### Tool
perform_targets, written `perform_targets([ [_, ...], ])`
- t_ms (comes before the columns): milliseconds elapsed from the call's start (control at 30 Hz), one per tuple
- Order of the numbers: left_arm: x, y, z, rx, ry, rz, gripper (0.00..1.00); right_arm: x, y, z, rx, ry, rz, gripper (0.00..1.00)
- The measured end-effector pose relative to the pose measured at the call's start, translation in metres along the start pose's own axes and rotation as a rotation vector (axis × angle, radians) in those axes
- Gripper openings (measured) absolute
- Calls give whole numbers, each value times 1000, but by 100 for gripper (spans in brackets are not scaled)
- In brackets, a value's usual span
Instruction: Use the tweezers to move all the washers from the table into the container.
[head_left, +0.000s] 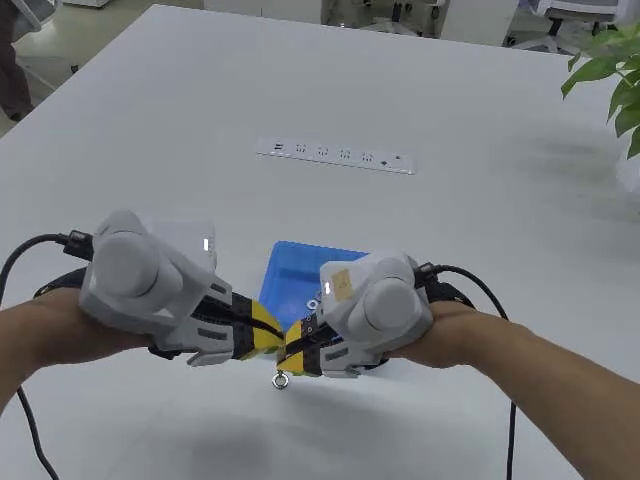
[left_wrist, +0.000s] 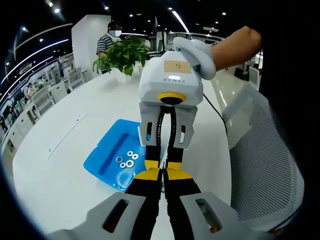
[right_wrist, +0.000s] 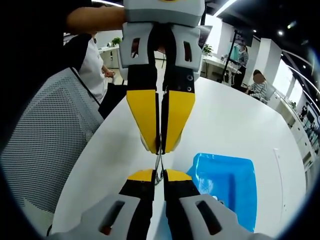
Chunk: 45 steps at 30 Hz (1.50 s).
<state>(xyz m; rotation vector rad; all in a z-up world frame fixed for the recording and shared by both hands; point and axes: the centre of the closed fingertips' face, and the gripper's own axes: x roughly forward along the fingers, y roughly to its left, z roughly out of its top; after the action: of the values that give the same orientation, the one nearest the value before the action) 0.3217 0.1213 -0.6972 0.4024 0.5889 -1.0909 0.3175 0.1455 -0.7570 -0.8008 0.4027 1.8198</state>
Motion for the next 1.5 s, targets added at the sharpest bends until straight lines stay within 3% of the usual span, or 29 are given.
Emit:
perform_targets([
  [400,-1,-2,0,-5,0,8,6,0,1,1,-8,5,-3,7],
  [633,-5,-2,7,-17,-43,17,12,-3,-1,0,2,2,-11,7],
  [867,-10,-1,9,-49,-99,43,22,-7,-1,3,6,-6,-17,7],
  [1233,-17,3,9,-121,-155,103,51,-20,-4,13,12,-26,-33,7],
  [1500,-24,5,9,-156,-196,142,66,-29,-2,18,13,-29,-33,7],
])
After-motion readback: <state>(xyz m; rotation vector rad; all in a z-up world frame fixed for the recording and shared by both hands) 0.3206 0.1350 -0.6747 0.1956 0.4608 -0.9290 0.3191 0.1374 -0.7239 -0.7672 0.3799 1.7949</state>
